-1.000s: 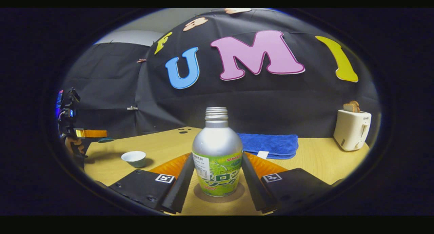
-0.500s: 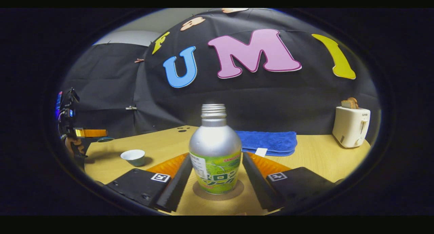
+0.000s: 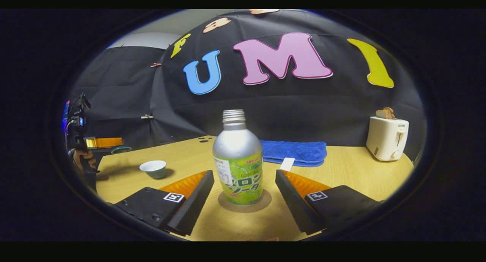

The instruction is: Open the teacup lid with one hand, grasp the water bottle and pour water into the teacup with the other hand; after pouring, place the water bottle on the coaster and then close the teacup lid.

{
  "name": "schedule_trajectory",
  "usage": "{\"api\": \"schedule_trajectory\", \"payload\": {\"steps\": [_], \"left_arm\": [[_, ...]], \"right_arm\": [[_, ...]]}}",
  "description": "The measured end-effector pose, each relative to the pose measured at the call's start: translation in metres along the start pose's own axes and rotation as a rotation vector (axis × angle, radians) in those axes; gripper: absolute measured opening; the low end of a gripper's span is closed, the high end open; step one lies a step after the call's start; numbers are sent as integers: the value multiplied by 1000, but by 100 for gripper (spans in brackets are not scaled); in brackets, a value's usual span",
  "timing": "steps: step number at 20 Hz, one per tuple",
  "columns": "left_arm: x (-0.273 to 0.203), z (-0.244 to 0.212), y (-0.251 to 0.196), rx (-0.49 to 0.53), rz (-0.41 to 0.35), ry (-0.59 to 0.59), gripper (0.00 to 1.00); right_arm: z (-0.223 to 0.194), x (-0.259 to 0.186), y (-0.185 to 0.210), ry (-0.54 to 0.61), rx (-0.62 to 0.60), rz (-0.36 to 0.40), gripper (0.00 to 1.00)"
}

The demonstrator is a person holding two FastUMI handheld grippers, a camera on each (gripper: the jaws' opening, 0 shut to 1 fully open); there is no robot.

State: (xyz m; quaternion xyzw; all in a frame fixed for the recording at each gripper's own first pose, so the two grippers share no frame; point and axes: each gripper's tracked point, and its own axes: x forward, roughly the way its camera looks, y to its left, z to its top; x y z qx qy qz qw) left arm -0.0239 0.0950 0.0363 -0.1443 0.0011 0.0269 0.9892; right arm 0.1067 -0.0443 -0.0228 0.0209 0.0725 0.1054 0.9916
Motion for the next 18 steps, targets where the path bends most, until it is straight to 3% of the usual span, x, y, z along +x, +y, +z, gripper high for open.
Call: {"api": "schedule_trajectory", "payload": {"steps": [4, 7, 9, 18], "left_arm": [[7, -8, -25, -30, -61, -9, 31], [17, -14, -33, 34, -58, -3, 29], [27, -20, -38, 80, -55, 11, 31], [75, -50, -39, 219, -8, 118, 32]], "right_arm": [[-1, -33, 16, -27, 7, 10, 100], [4, -58, 28, -89, -40, 0, 100], [10, -72, 31, -137, -46, -21, 100], [7, -92, 20, -141, -48, -163, 99]]}}
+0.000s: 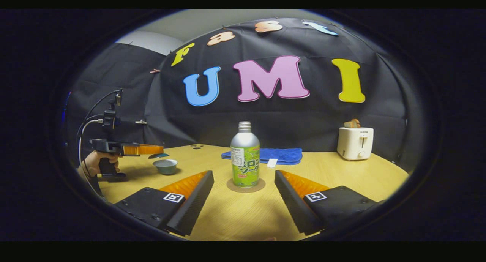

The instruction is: Open the teacup lid with one hand, grasp the water bottle and pour water into the teacup with the other hand; after pouring, place the water bottle on the coaster and then close the teacup lid.

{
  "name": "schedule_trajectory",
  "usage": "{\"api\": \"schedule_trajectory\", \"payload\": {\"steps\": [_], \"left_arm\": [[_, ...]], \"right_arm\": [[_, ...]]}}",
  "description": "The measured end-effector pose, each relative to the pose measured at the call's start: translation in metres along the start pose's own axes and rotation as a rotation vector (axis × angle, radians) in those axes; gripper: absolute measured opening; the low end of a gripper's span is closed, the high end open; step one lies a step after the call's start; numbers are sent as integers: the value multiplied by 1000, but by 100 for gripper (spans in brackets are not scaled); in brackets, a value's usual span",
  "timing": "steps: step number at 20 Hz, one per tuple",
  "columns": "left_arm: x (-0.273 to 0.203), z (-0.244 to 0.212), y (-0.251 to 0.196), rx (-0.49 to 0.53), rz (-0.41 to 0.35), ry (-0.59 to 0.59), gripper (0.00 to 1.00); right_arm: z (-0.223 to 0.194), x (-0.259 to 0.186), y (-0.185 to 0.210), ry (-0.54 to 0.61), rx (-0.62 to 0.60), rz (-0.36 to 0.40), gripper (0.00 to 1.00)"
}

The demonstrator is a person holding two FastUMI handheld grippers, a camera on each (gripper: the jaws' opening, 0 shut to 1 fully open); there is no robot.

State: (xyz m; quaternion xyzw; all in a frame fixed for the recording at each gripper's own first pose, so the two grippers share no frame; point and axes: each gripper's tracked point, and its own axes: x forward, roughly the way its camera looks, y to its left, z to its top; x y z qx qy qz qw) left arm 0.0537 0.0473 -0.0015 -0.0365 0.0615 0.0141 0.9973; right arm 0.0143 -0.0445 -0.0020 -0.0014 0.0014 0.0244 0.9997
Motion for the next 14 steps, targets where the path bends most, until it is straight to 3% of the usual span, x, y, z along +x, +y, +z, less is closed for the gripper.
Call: {"api": "schedule_trajectory", "payload": {"steps": [14], "left_arm": [[18, -22, -9, 123, 33, 66, 34]], "right_arm": [[-1, 4, 4, 0, 0, 7, 99]]}}
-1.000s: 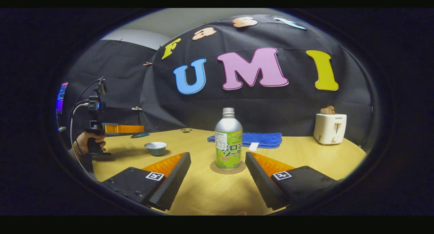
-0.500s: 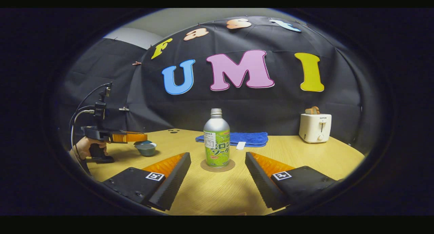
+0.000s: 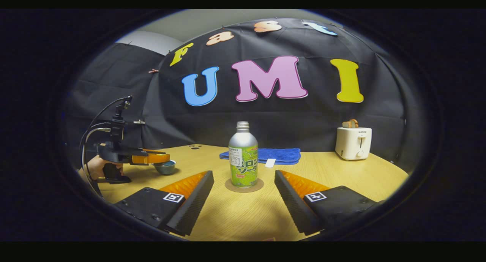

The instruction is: Open the teacup lid with one hand, grasp the water bottle and pour water into the teacup with the other hand; after pouring, place the water bottle on the coaster and then close the teacup lid.

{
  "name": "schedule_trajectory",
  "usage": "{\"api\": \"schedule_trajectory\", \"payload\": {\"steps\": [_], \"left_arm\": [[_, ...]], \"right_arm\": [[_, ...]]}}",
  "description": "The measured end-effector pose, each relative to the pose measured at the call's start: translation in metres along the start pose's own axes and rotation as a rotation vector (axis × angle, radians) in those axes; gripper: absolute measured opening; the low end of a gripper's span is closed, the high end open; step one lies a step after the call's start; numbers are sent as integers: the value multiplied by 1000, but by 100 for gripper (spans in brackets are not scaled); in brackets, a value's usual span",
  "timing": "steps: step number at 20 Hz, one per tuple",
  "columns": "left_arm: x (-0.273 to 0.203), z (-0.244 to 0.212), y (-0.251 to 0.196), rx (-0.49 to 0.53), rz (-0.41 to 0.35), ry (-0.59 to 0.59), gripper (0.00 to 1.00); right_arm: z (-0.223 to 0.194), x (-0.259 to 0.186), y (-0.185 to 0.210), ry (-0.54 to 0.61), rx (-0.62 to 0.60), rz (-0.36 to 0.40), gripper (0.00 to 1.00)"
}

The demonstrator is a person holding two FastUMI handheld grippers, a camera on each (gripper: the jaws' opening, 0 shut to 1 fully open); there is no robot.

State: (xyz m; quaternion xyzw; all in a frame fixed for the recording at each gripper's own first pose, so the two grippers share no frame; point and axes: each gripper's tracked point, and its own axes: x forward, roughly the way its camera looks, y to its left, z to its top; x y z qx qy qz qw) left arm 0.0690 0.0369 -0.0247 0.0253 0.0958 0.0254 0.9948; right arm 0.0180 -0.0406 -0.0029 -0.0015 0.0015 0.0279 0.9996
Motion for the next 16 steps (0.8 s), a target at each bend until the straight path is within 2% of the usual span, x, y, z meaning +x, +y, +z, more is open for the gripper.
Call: {"api": "schedule_trajectory", "payload": {"steps": [3, 4, 5, 6, 7, 8, 11, 13, 16], "left_arm": [[-3, 1, -2, 56, 19, -10, 36], [-5, 2, -1, 73, 28, -18, 39], [-9, 5, 0, 87, 40, -30, 46], [-13, 8, -2, 91, 44, -52, 47], [-17, 13, -5, 83, 39, -82, 60], [-23, 17, -12, 66, 25, -114, 61], [-36, 22, -33, 11, -31, -179, 78], [-40, 22, -40, -16, -46, -187, 84], [-44, 22, -45, -61, -51, -189, 87]], "right_arm": [[-1, -1, 0, 0, 0, 0, 99], [-1, -1, 1, -1, -1, 0, 99], [-1, -1, 1, -1, -1, 0, 99], [-1, -1, 1, -2, -2, 0, 99], [-2, -1, 1, -2, -2, 0, 99], [-1, -1, 1, -2, -2, 0, 99], [-2, -1, 0, -2, -3, -21, 99], [-3, -3, 8, -2, -4, -17, 99], [-2, -2, 19, -3, -5, -33, 99]]}}
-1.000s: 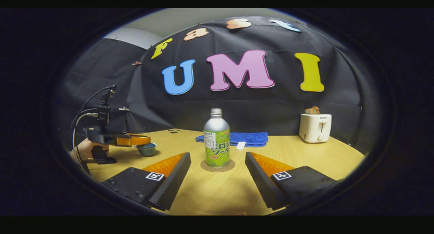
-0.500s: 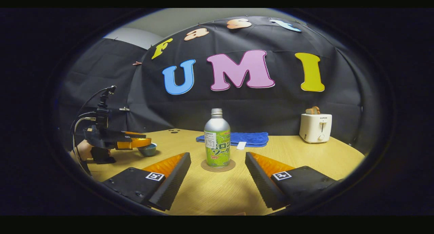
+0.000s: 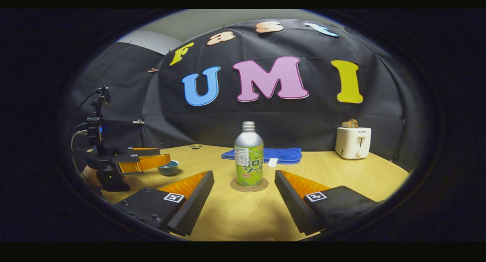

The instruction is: Open the teacup lid with one hand, grasp the water bottle and pour water into the teacup with the other hand; after pouring, place the water bottle on the coaster and then close the teacup lid.

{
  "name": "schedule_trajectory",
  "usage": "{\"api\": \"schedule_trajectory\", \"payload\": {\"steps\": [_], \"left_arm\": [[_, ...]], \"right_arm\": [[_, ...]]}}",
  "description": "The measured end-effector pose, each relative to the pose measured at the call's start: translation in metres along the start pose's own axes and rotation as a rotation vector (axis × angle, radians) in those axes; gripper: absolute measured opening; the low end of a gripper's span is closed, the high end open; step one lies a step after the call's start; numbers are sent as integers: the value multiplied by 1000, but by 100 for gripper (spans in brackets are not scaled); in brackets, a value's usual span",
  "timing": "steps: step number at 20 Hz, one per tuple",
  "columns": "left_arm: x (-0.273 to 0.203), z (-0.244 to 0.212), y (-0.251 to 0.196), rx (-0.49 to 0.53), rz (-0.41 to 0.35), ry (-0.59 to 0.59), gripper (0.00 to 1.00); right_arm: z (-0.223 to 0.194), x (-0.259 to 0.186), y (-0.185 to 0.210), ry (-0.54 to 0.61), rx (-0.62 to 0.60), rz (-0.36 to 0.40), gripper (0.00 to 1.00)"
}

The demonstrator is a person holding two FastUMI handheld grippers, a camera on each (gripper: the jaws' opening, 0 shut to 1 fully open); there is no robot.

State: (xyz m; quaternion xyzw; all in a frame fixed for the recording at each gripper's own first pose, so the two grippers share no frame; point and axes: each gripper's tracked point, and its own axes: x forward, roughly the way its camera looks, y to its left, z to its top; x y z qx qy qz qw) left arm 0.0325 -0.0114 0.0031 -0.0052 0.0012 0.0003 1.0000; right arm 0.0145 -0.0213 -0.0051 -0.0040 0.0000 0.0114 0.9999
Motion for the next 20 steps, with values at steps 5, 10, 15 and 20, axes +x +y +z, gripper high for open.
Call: {"api": "schedule_trajectory", "payload": {"steps": [5, 10, 15, 20], "left_arm": [[-7, 1, -13, 15, -23, -6, 87], [-7, 1, -15, 16, -26, -5, 91], [-8, 1, -18, 16, -42, -5, 91], [-7, 1, -17, 16, -34, -4, 91]], "right_arm": [[1, 1, 6, -1, -1, -35, 99], [0, 1, 6, 0, -2, -34, 99], [1, 2, 6, 0, -2, -34, 99], [1, 1, 5, 1, -2, -33, 99]]}}
